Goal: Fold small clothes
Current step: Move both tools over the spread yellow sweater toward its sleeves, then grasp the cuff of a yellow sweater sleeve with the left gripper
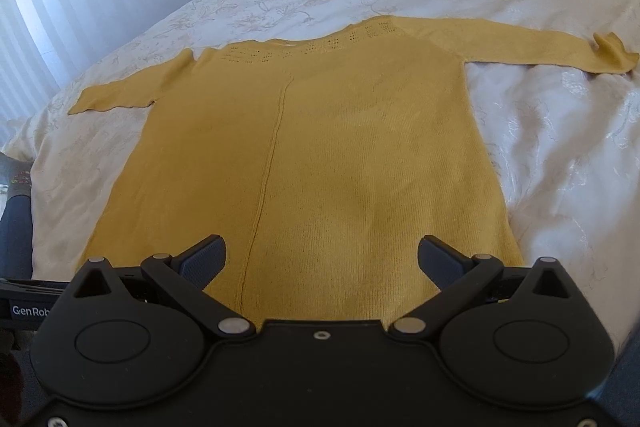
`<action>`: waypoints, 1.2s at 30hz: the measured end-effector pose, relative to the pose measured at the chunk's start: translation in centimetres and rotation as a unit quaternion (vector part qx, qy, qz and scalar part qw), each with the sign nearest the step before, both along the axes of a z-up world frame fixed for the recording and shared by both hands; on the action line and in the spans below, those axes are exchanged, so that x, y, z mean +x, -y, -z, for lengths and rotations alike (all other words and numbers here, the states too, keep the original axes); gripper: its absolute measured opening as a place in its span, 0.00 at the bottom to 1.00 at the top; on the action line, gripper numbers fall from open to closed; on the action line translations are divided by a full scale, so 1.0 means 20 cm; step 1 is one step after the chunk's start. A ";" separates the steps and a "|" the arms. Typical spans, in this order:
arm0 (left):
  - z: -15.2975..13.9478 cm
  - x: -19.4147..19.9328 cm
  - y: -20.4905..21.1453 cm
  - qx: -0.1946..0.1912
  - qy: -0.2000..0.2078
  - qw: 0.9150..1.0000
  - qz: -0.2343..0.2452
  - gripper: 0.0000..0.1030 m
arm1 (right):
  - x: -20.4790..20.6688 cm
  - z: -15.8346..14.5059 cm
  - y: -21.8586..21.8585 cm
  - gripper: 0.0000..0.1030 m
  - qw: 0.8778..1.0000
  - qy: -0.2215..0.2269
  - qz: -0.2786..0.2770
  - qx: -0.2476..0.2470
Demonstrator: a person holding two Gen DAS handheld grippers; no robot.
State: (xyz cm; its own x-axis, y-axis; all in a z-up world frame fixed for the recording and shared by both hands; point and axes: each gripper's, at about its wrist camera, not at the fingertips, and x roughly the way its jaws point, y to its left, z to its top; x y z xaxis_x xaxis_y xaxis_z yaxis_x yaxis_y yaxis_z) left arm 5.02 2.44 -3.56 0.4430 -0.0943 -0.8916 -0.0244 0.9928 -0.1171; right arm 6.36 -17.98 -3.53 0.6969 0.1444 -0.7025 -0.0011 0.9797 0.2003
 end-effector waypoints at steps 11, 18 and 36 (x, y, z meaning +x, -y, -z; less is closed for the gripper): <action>-0.01 0.28 -0.24 0.008 0.033 0.999 -0.030 0.53 | 0.28 -0.04 -0.04 0.99 0.996 0.068 -0.049 0.005; -0.05 0.50 -0.49 0.021 0.092 0.994 -0.060 0.53 | 0.45 0.01 -0.06 0.99 0.996 0.050 -0.068 0.002; -0.08 1.21 -1.33 0.035 0.142 0.979 -0.143 0.56 | 0.76 -0.01 -0.19 0.97 0.992 0.108 -0.066 0.008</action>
State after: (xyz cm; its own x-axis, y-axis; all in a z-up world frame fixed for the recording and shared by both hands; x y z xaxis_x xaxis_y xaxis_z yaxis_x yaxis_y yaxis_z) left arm 29.23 29.01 -1.99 0.6731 0.1271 -0.7285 -0.2784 0.9562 -0.0904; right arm 21.61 -14.23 -3.32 0.8054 0.2548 -0.5351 -0.1738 0.9647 0.1978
